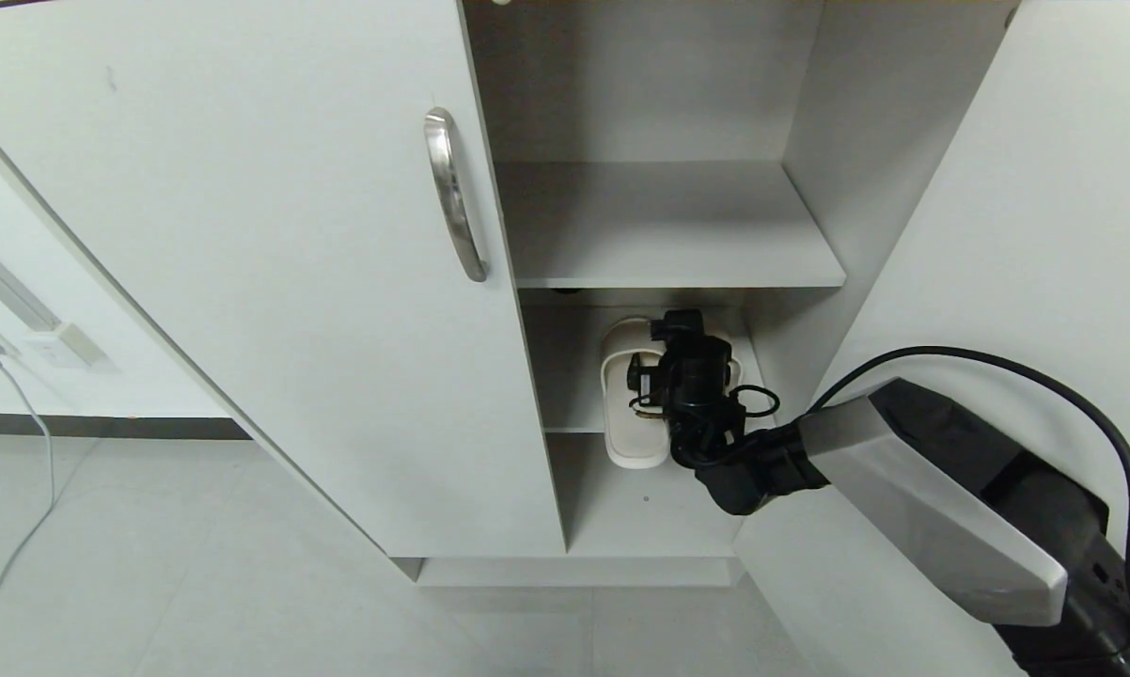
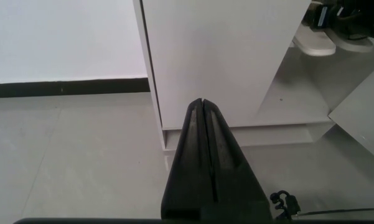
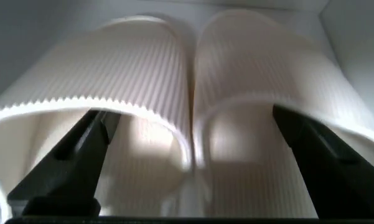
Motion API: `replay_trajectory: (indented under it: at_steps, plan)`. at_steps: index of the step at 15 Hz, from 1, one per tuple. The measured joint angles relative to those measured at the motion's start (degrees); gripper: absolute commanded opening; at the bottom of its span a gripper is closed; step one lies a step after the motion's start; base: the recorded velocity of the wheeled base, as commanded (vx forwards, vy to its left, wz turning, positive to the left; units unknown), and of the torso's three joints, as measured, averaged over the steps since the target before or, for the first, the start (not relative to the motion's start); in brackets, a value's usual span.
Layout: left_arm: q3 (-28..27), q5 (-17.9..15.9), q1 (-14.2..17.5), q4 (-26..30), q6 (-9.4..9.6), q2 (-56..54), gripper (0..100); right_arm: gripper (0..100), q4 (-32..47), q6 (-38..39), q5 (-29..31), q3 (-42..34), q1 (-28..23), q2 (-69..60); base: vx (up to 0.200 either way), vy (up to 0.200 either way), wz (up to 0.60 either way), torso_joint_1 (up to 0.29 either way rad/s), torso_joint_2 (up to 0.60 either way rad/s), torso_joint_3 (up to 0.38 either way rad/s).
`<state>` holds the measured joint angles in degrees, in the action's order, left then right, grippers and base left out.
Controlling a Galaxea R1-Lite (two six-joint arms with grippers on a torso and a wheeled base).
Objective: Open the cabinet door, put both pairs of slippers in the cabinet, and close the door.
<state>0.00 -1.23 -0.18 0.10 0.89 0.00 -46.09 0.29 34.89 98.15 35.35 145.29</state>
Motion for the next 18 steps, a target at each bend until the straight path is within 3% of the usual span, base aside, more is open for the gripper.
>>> replay_trajectory:
  at_steps: [5,10,18]
  plan:
    - [0.0,0.0,0.0,0.0,0.09,0.0,0,100,-11.1,-1.1,1.2,-15.6,3.5,-6.8,0.000,0.000,0.00,0.000,0.00,0.000]
    - [0.0,0.0,0.0,0.0,0.15,0.0,0,100,-26.6,-4.3,2.0,-38.6,8.8,-15.0,0.000,0.000,0.00,0.000,0.00,0.000]
    - [0.0,0.0,0.0,0.0,0.09,0.0,0,100,-27.6,-4.4,2.1,-43.3,10.5,-18.5,-0.150,0.000,0.00,0.001,0.00,0.004]
